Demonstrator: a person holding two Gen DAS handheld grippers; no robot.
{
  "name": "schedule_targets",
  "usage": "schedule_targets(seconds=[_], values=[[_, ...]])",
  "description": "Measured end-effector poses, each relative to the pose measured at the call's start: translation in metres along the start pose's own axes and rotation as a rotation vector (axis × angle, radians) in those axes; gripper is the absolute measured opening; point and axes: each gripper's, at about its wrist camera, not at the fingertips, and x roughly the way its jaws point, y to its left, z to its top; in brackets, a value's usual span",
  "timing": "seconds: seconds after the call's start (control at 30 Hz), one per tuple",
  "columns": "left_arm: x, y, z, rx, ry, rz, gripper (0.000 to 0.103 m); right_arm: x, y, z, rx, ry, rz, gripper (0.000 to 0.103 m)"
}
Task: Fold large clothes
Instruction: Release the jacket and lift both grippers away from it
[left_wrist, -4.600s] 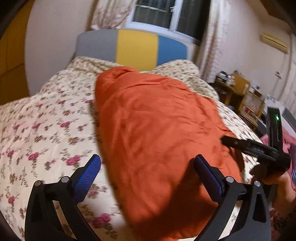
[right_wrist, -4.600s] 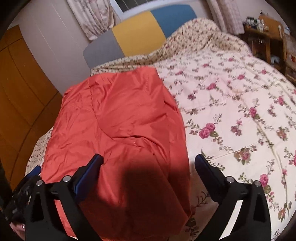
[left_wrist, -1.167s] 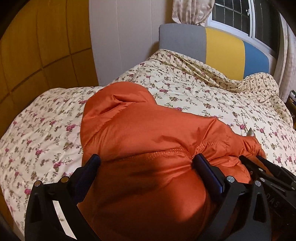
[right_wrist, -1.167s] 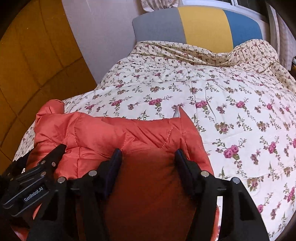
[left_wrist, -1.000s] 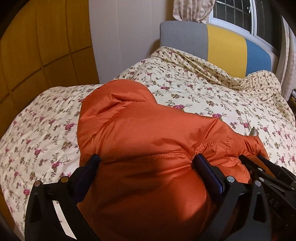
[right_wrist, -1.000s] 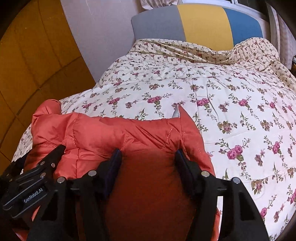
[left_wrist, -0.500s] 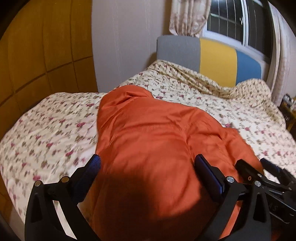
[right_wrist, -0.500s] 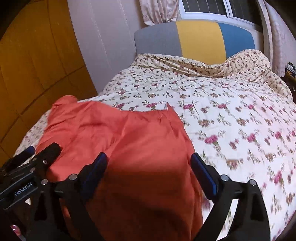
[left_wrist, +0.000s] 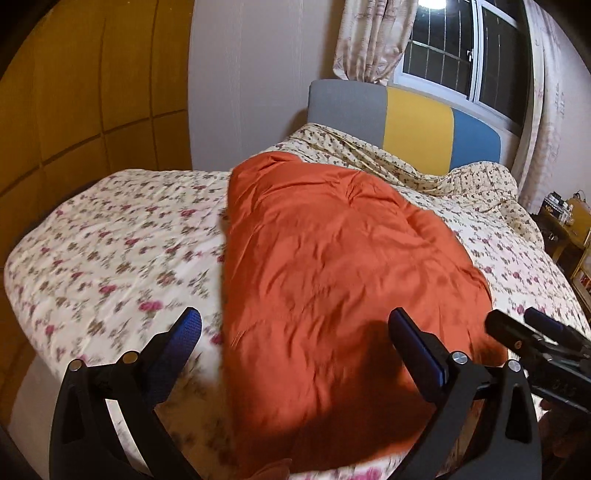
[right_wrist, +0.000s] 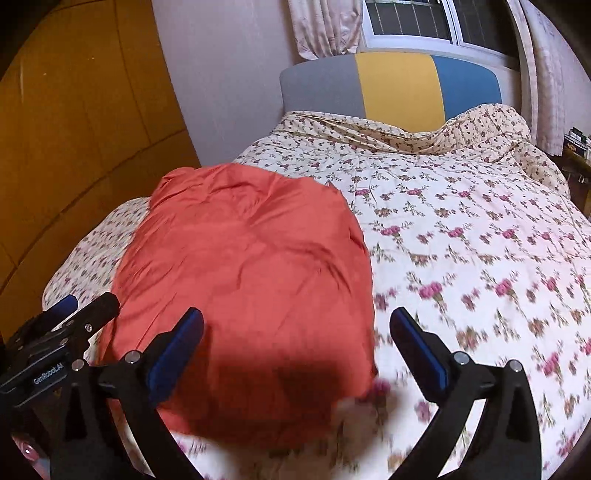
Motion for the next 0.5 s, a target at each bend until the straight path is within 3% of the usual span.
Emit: schedule_targets(seconds=[0.13, 0.5], values=[[-0.021, 0.002, -0.014, 0.021, -0.023, 0.037, 0.1, -0.021, 0.006, -0.011, 0.002, -0.003, 0.013, 0.101], [-0.059, 0.012, -0.033, -0.002, -0.049, 0.049, 0.1, -0.051, 0.02, -0.028, -0.04, -0.024, 0.011, 0.101]])
